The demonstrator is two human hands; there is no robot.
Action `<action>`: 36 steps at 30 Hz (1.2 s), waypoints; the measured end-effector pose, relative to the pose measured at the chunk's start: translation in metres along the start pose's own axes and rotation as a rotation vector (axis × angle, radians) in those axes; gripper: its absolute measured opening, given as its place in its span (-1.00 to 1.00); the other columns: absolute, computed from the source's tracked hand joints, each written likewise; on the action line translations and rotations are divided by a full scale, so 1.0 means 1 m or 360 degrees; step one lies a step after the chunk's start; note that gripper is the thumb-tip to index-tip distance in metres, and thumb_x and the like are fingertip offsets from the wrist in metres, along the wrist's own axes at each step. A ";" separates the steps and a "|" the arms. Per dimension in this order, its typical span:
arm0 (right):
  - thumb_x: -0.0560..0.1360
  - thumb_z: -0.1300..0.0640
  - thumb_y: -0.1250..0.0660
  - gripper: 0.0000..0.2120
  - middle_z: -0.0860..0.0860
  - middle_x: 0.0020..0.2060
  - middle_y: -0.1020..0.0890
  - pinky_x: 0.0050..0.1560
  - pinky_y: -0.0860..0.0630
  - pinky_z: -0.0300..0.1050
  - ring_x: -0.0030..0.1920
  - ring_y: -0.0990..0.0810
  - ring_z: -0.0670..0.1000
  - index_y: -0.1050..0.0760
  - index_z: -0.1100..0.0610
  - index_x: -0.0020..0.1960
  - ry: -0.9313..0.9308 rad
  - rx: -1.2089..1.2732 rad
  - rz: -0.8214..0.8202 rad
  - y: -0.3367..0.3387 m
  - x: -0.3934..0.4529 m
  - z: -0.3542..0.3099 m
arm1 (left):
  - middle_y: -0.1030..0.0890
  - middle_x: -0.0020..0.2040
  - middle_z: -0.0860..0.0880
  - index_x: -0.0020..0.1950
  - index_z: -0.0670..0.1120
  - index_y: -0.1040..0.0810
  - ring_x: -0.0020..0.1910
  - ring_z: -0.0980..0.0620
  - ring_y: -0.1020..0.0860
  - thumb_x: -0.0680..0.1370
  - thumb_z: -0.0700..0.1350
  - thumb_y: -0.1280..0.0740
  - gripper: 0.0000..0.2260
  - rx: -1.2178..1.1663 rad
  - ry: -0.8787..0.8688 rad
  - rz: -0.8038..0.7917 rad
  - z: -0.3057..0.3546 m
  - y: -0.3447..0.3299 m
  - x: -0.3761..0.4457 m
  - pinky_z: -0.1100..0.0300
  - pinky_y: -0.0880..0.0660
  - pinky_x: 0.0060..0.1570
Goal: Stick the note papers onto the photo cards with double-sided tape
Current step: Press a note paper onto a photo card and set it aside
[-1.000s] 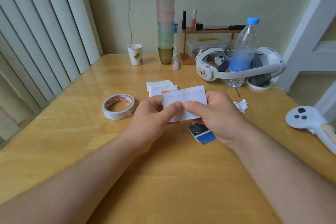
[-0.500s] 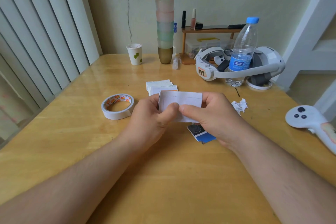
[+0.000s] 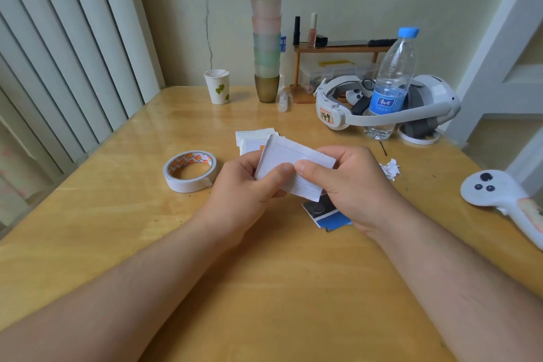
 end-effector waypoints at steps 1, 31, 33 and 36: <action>0.55 0.13 -0.50 -0.92 0.11 -0.26 -0.72 -0.19 -0.64 0.14 -0.26 -0.67 0.06 -0.74 0.01 -0.11 -0.0013 0.0001 0.0003 0.000 0.000 0.001 | -0.74 0.06 -0.19 0.13 -0.10 -0.73 0.04 -0.18 -0.70 0.51 0.04 -0.45 -0.71 -0.0009 0.0023 -0.0005 -0.001 0.001 0.000 -0.06 -0.65 0.15; 0.49 0.08 -0.52 -0.97 0.10 -0.21 -0.75 -0.10 -0.68 0.20 -0.14 -0.73 0.19 -0.74 -0.03 -0.09 0.0004 -0.0300 -0.0119 -0.003 0.005 0.012 | -0.76 0.10 -0.04 0.21 -0.07 -0.70 0.15 -0.09 -0.72 0.62 -0.02 -0.44 -0.79 0.0081 0.0040 -0.0116 -0.005 0.000 0.000 -0.20 -0.59 0.26; 0.47 0.02 -0.52 -0.96 0.03 -0.25 -0.75 -0.12 -0.70 0.13 -0.17 -0.74 0.11 -0.74 -0.02 -0.11 0.0023 -0.0451 -0.0111 0.000 0.003 0.010 | -0.77 0.09 -0.05 0.19 -0.06 -0.70 0.13 -0.11 -0.72 0.59 0.02 -0.44 -0.76 0.0123 0.0053 -0.0127 -0.005 0.002 0.000 -0.23 -0.60 0.25; 0.46 -0.04 -0.53 -0.87 0.04 -0.27 -0.74 -0.17 -0.68 0.07 -0.20 -0.72 0.10 -0.73 0.01 -0.13 0.0066 -0.0516 -0.0090 0.005 0.002 0.004 | -0.77 0.05 -0.06 0.16 -0.07 -0.70 0.10 -0.14 -0.73 0.60 0.02 -0.45 -0.78 0.0189 0.0055 -0.0128 -0.006 0.003 0.001 -0.26 -0.61 0.20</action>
Point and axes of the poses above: each hand's wrist, its own x-axis towards the middle knuckle, its own y-axis out of the back of the hand, z = x × y, the point moved 4 cm from there along x, towards the middle knuckle
